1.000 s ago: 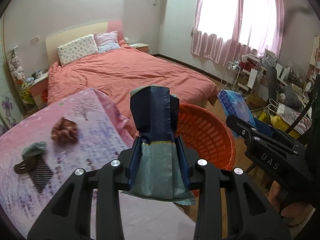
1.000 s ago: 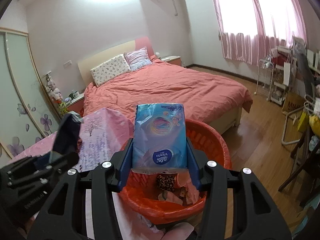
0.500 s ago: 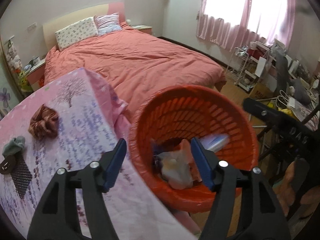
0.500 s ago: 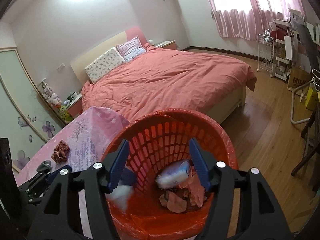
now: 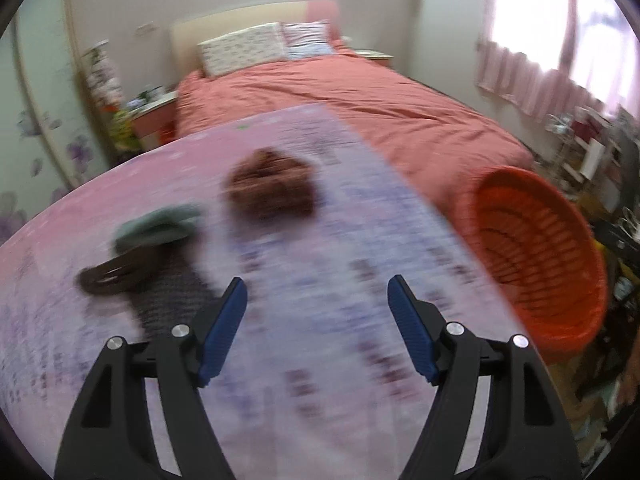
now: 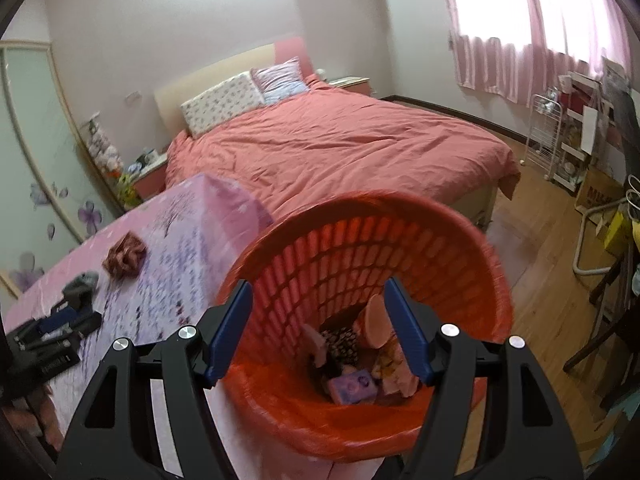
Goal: Collect trash
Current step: 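Move both open tools back over the bedspread toward the remaining items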
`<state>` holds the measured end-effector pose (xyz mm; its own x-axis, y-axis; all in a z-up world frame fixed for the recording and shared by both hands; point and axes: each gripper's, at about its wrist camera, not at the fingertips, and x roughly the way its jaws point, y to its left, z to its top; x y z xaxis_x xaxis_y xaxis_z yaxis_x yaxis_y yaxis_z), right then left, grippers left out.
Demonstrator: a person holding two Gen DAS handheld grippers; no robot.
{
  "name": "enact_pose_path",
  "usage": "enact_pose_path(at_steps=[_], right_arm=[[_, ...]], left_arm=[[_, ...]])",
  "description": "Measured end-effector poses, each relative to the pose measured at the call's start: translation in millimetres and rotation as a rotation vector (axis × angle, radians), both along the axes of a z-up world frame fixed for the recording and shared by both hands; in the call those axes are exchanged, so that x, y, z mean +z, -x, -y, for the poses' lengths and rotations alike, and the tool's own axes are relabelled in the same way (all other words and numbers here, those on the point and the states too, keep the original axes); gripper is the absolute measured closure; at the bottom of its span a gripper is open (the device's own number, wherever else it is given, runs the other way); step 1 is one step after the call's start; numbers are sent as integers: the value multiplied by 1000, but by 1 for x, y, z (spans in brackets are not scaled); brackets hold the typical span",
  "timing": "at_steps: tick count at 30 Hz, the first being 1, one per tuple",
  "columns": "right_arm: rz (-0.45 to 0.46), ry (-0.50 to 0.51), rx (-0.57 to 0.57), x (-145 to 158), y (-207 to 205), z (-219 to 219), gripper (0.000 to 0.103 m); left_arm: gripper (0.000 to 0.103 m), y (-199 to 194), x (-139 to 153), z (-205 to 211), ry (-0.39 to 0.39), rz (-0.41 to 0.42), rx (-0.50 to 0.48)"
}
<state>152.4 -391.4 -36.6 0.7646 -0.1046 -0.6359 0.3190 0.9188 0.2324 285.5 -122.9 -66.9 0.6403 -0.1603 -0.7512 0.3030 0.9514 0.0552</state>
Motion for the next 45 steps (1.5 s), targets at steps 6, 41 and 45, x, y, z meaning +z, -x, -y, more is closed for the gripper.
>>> enact_pose_path(at_steps=[6, 41, 45], right_arm=[[-32, 23, 73, -5, -6, -36, 35], [-118, 108, 320, -22, -53, -202, 35], [-123, 110, 323, -24, -51, -207, 35]], left_arm=[[31, -15, -3, -96, -27, 8, 206], [34, -35, -11, -229, 80, -58, 237], [30, -24, -5, -227, 107, -33, 230]])
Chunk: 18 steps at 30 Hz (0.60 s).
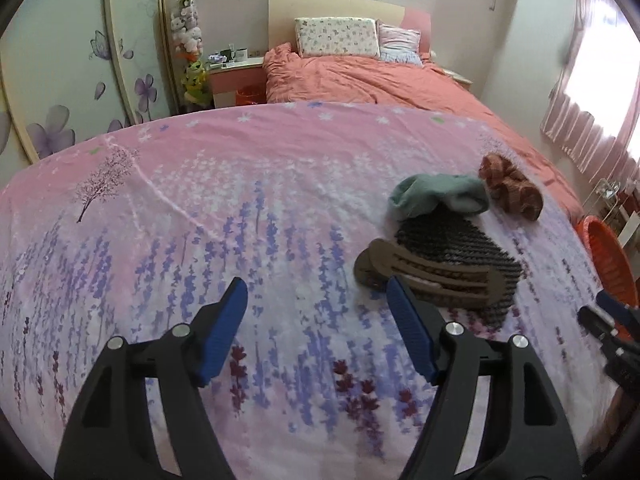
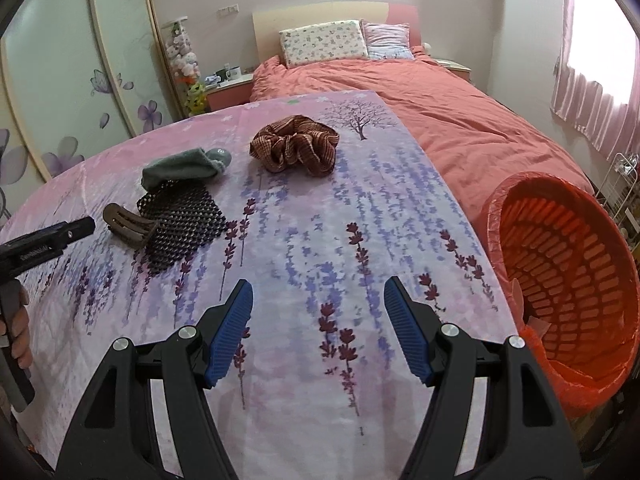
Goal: Collect trash
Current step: 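Move both open tools back over the bedspread toward the remaining items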
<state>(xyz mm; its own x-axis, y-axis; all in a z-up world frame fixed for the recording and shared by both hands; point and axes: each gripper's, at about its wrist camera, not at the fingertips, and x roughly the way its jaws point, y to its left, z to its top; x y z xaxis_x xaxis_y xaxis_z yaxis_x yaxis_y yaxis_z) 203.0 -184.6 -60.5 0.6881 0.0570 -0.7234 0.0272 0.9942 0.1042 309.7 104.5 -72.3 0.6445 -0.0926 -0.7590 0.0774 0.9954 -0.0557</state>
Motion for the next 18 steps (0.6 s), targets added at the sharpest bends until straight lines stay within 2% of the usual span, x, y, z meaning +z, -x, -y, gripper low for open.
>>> enact_pose_path(at_steps=[5, 9, 12, 14, 17, 18], right_arm=[[0, 2, -3, 0, 3, -2, 35], [1, 4, -7, 0, 6, 0, 35], [3, 3, -12, 0, 7, 4, 35], [0, -1, -18, -1, 5, 6, 35], [-10, -19, -21, -3, 2, 8, 35], [-9, -24, -23, -3, 2, 9, 35]], left_arm=[[30, -8, -2, 15, 33, -18, 12], [45, -12, -13, 23, 14, -51, 19], [45, -6, -14, 19, 17, -41, 35], [45, -1, -13, 16, -12, -26, 42], [45, -6, -18, 20, -96, -32, 63], [45, -9, -20, 20, -96, -39, 67]])
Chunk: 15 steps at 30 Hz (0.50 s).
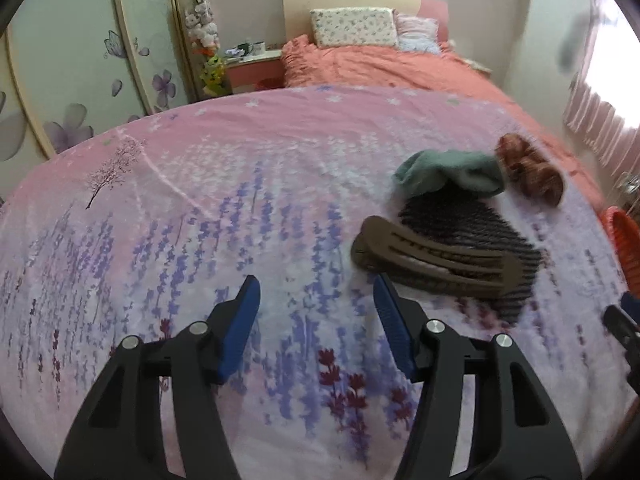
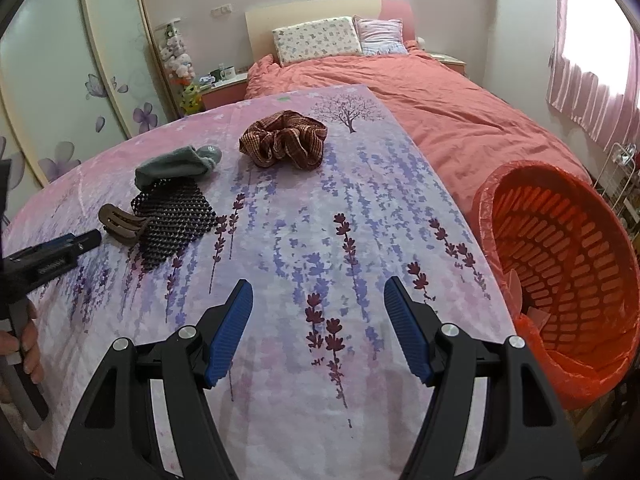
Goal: Collect trash
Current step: 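Move both open tools back over the bedspread toward the remaining items, then grasp the brown hair clip with the left tool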
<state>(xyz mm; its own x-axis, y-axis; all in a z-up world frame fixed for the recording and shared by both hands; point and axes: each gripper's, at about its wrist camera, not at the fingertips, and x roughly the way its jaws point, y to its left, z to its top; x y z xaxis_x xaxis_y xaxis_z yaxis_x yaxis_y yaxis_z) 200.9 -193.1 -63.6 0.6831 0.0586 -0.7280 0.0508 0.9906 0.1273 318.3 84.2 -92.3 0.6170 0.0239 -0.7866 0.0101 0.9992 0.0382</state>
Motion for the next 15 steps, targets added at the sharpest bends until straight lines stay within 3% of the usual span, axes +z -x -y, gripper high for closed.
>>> enact_pose_path(at_steps=[9, 15], right_arm=[[-12, -24, -1, -2, -2, 2, 35], [-17, -41, 5, -4, -2, 2, 35]], left_arm=[[53, -45, 1, -2, -7, -10, 78], [49, -27, 14, -10, 106, 22, 59]])
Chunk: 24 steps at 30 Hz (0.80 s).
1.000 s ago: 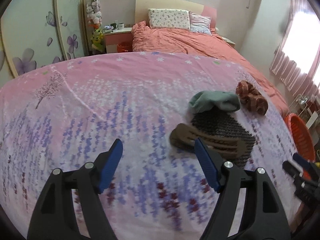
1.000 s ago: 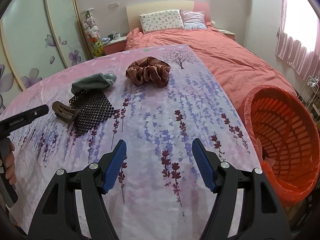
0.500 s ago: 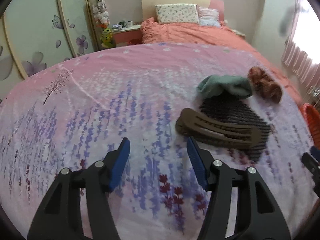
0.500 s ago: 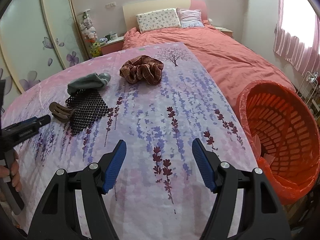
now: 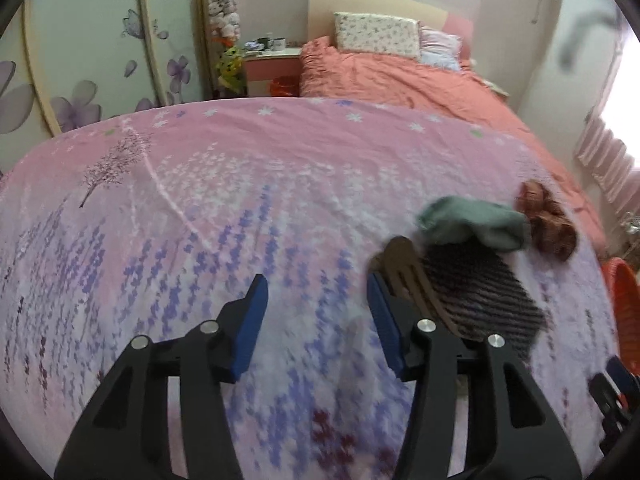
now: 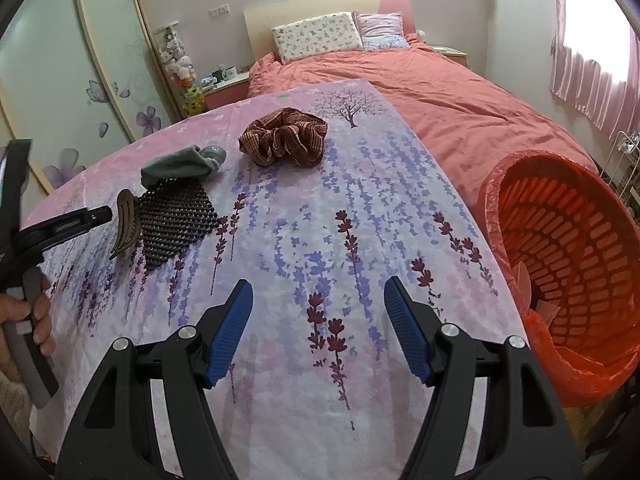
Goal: Collect trash
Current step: 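Grasp the brown hair clip with the left tool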
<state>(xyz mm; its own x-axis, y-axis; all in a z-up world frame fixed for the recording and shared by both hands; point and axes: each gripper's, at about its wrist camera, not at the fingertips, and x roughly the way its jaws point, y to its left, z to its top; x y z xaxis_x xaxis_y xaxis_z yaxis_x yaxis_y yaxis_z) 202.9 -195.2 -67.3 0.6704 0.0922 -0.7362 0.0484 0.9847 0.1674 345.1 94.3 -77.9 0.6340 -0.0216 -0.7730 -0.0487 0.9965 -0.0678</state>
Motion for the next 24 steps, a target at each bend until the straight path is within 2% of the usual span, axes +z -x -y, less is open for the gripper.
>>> enact_pose_path(at_steps=[3, 6, 11, 14, 15, 18, 23, 24], right_arm=[[-9, -3, 2, -1, -1, 1, 35], [-13, -10, -5, -2, -2, 3, 35], [-27, -25, -14, -4, -4, 6, 35], [-28, -22, -12, -4, -4, 6, 35], [-28, -22, -11, -4, -3, 6, 35], [-28, -20, -7, -3, -3, 6, 35], [-28, -21, -9, -4, -3, 5, 35], [-29, -19, -8, -4, -3, 5, 35]], left_arm=[[44, 9, 1, 10, 63, -2, -31], [43, 12, -1, 26, 113, -22, -63], [47, 7, -12, 54, 48, -45, -80], [60, 5, -14, 58, -9, -41, -62], [69, 5, -14, 57, -15, -42, -57], [74, 6, -13, 47, -9, -45, -48], [75, 10, -13, 18, -48, -43, -11], [71, 10, -13, 14, -59, -43, 0]])
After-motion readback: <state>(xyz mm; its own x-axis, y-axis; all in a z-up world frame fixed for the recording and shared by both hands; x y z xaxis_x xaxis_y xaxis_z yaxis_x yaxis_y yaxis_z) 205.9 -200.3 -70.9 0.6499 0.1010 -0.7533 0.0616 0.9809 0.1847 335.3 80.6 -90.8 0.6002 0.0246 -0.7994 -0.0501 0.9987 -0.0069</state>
